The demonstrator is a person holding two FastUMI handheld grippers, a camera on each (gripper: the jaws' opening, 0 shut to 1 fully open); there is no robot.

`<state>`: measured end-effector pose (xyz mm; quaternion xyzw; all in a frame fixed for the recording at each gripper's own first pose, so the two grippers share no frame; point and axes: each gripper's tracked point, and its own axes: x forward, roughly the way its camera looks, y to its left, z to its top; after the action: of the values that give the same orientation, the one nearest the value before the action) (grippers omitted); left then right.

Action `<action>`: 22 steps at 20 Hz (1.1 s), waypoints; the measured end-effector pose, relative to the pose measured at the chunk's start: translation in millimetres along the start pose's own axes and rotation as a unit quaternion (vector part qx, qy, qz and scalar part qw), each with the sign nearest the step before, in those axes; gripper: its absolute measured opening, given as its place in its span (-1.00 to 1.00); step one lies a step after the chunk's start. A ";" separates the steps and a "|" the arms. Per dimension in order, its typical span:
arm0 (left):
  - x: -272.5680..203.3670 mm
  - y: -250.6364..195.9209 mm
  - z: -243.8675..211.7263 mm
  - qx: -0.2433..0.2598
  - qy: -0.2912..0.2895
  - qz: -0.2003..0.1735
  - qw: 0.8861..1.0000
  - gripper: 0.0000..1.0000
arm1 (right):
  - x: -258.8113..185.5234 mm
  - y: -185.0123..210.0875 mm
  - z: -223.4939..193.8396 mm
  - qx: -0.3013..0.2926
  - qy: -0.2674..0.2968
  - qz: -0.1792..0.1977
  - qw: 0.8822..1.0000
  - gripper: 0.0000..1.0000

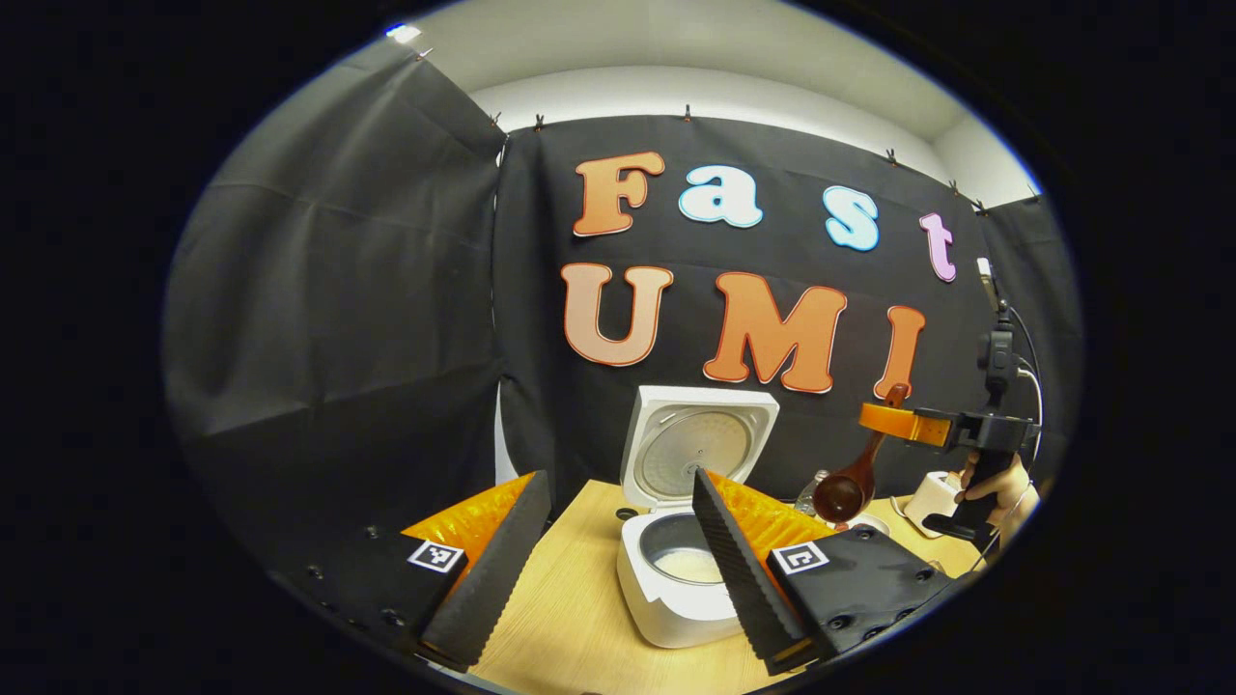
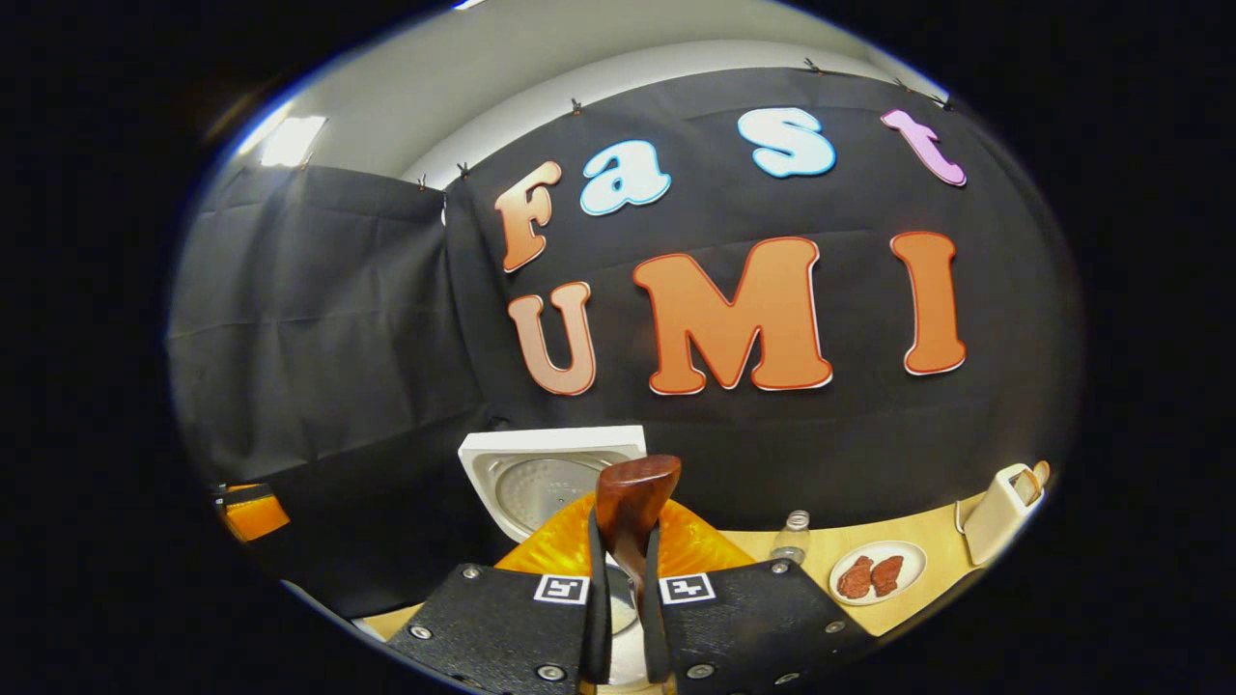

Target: Close the left gripper, press the button to open the rice cooker; take a wooden spoon from the chopstick holder with the right hand, scoop a spoonful of rice and pour it into the rice cooker, then put the wooden spoon back into the chopstick holder.

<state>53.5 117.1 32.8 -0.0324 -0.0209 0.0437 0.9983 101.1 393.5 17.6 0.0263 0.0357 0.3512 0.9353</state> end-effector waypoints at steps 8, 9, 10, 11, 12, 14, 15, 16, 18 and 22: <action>-14.6 -25.2 1.3 0.004 -0.004 -0.014 1.000 1.00 | -71.5 -79.5 -0.3 0.013 -0.001 -0.059 0.998 -0.75; -15.5 -27.4 1.8 0.005 -0.006 -0.014 1.000 1.00 | -80.5 -89.9 -2.9 0.014 -0.001 -0.068 0.998 -0.75; -16.3 -30.3 2.4 0.004 -0.009 -0.014 1.000 1.00 | -89.3 -101.6 -4.4 0.017 0.000 -0.079 0.997 -0.65; -17.3 -33.8 1.3 0.003 -0.009 -0.017 1.000 1.00 | -97.7 -112.3 -6.5 0.022 0.000 -0.090 0.996 -0.75; -17.4 -37.4 0.3 0.001 -0.008 -0.019 1.000 1.00 | -106.4 -123.1 -9.5 0.028 0.001 -0.100 0.995 -0.75; -16.1 -44.9 -1.4 0.000 -0.005 -0.025 1.000 1.00 | -125.4 -146.5 -16.7 0.037 0.004 -0.121 0.992 -0.75; -15.4 -50.6 -2.0 -0.001 -0.003 -0.030 1.000 1.00 | -134.7 -159.8 -21.2 0.040 0.006 -0.133 0.990 -0.75; -15.1 -54.7 -1.6 -0.001 -0.002 -0.035 0.999 1.00 | -145.1 -173.3 -24.9 0.043 0.009 -0.146 0.988 -0.75; -13.9 -60.5 -0.1 0.003 -0.003 -0.039 0.999 1.00 | -163.9 -195.4 -33.0 0.051 0.011 -0.167 0.985 -0.75; -14.3 -73.2 1.7 0.018 -0.006 -0.047 0.999 1.00 | -196.0 -236.2 -51.1 0.075 0.010 -0.208 0.975 -0.75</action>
<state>45.5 43.2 38.8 -0.0129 -0.0276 -0.0024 0.9995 104.4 88.0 -41.4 0.0849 0.0759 0.1451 0.9828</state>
